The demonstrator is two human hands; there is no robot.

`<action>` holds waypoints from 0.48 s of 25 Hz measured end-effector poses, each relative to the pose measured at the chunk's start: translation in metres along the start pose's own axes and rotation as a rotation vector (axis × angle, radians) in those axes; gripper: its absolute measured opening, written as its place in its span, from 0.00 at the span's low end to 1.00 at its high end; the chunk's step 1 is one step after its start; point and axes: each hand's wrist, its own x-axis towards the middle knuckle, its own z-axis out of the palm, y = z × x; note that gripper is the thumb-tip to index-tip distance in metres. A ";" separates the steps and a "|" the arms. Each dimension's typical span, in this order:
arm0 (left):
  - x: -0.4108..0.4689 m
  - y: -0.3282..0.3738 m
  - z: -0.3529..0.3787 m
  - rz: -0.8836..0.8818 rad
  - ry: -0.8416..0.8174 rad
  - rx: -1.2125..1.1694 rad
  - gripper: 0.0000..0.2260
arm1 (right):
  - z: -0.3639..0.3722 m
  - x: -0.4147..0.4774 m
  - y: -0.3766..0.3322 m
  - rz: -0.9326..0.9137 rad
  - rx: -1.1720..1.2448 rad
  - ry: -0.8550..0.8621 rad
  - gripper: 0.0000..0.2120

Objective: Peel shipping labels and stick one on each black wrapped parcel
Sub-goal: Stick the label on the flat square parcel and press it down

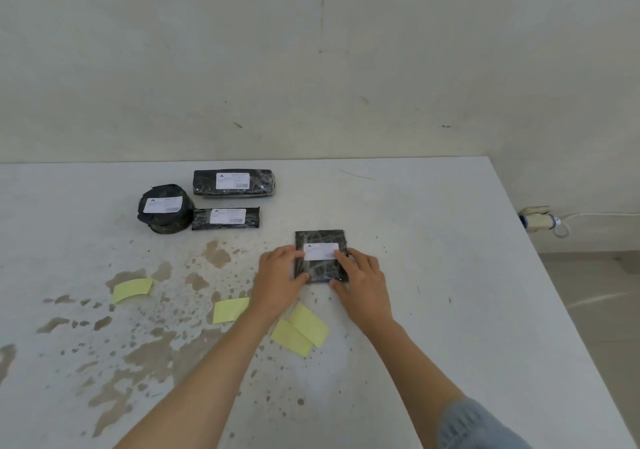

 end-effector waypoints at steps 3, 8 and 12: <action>0.012 -0.020 -0.021 0.084 -0.122 0.342 0.26 | 0.008 0.025 -0.019 -0.068 -0.147 0.026 0.25; 0.028 -0.038 -0.042 0.113 -0.181 0.647 0.29 | 0.018 0.052 -0.043 -0.079 -0.318 0.050 0.25; 0.020 -0.042 -0.049 0.168 -0.060 0.543 0.26 | 0.017 0.047 -0.055 -0.031 -0.287 0.102 0.26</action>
